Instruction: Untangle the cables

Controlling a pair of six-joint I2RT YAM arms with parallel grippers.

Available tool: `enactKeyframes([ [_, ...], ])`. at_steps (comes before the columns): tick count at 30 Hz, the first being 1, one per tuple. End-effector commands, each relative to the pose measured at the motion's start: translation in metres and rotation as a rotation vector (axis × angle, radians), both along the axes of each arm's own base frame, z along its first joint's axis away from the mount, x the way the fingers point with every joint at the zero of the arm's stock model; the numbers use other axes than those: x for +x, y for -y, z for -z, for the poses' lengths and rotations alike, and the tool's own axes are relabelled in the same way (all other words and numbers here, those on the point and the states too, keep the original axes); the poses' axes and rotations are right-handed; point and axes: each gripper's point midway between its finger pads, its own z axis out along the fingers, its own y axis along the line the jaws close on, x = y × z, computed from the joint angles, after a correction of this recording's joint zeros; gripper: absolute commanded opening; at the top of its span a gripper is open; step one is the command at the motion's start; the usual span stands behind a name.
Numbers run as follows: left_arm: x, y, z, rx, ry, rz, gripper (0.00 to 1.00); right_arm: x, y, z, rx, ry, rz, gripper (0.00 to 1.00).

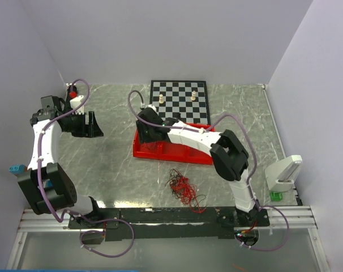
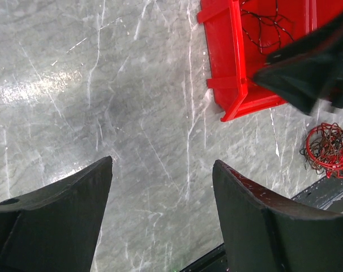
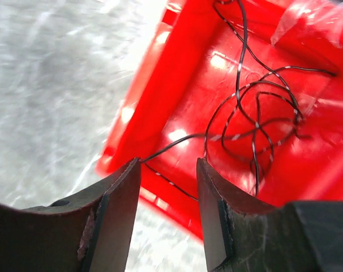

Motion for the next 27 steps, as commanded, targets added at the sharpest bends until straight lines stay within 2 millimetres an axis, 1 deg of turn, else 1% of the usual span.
enactKeyframes([
  [1,0.004,0.003,-0.016,-0.018,0.043,0.018,0.76,-0.003,0.013,-0.069,0.062,0.074,0.015,0.51],
  [4,0.005,0.005,-0.016,-0.03,0.039,0.021,0.76,-0.005,0.021,-0.076,0.05,0.083,0.022,0.48],
  [8,0.008,0.014,-0.016,-0.028,0.041,0.041,0.76,-0.002,0.032,-0.074,0.047,0.071,0.048,0.45],
  [10,0.009,0.022,-0.015,-0.03,0.04,0.059,0.76,0.0,0.037,-0.073,0.049,0.059,0.061,0.45],
  [12,0.009,0.035,-0.014,-0.036,0.04,0.089,0.77,0.003,0.047,-0.079,0.059,0.066,0.081,0.45],
  [13,0.011,0.047,-0.013,-0.034,0.054,0.121,0.77,0.006,0.054,-0.085,0.075,0.074,0.095,0.45],
  [14,0.011,0.055,-0.012,-0.032,0.055,0.131,0.77,0.008,0.063,-0.091,0.086,0.083,0.116,0.46],
  [16,0.016,0.076,-0.009,-0.029,0.073,0.169,0.78,0.015,0.085,-0.096,0.099,0.089,0.164,0.48],
  [18,0.023,0.101,-0.005,-0.036,0.092,0.214,0.78,0.022,0.114,-0.091,0.075,0.093,0.228,0.49],
  [19,0.026,0.113,0.002,-0.04,0.075,0.232,0.77,0.025,0.131,-0.086,0.057,0.087,0.261,0.5],
  [21,0.036,0.126,0.01,-0.034,0.054,0.239,0.77,0.024,0.157,-0.078,0.034,0.076,0.309,0.51],
  [22,0.043,0.131,0.014,-0.029,0.047,0.239,0.77,0.023,0.169,-0.08,0.03,0.085,0.331,0.51],
  [24,0.055,0.137,0.021,-0.021,0.037,0.231,0.76,0.021,0.191,-0.079,0.012,0.099,0.374,0.53],
  [25,0.06,0.139,0.023,-0.02,0.038,0.235,0.76,0.019,0.201,-0.074,-0.009,0.094,0.396,0.54],
  [27,0.069,0.144,0.029,0.0,0.054,0.243,0.76,0.015,0.218,-0.067,-0.042,0.094,0.451,0.59],
])
